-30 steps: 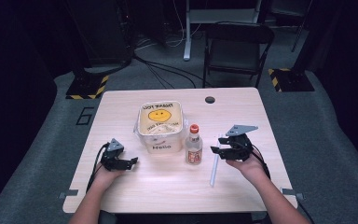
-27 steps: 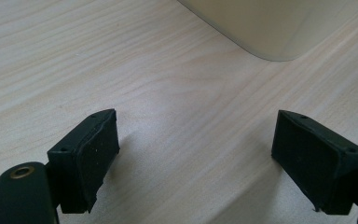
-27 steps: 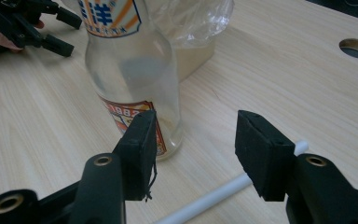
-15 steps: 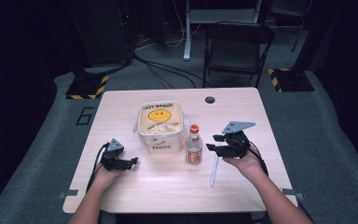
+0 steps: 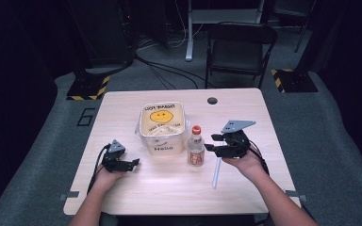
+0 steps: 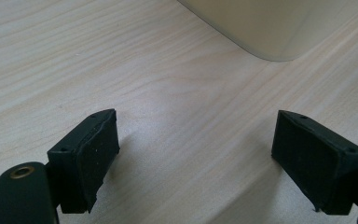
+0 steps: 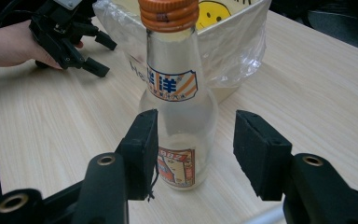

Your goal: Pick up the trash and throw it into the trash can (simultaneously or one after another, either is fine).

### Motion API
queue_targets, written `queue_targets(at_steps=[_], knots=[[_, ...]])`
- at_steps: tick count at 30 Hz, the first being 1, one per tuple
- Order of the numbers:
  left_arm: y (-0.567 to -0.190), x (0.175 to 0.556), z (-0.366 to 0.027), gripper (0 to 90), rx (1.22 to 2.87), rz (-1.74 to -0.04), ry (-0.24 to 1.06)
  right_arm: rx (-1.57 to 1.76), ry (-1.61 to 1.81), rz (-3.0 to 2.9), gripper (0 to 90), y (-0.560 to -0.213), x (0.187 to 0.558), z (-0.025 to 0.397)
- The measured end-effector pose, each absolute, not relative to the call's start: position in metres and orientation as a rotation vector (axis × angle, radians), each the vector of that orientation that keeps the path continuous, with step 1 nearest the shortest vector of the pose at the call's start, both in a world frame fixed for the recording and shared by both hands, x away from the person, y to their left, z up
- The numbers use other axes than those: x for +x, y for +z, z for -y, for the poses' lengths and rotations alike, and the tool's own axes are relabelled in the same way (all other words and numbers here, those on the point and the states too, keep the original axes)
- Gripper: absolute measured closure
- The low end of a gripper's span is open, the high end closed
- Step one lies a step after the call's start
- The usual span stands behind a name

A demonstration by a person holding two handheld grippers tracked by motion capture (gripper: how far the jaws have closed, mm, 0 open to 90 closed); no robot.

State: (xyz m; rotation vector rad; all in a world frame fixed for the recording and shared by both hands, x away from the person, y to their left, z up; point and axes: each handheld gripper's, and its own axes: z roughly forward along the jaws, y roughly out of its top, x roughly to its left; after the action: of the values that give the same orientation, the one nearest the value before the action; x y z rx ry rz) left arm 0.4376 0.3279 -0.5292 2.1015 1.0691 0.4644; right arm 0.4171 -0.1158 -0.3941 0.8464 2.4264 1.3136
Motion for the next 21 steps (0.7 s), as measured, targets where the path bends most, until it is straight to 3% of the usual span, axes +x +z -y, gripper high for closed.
queue_targets(at_steps=[21], knots=[[-0.529,0.438,-0.328,14.6,2.103,-1.069,0.463,0.817,1.335,-2.437,48.7,-0.383,0.421,0.101]])
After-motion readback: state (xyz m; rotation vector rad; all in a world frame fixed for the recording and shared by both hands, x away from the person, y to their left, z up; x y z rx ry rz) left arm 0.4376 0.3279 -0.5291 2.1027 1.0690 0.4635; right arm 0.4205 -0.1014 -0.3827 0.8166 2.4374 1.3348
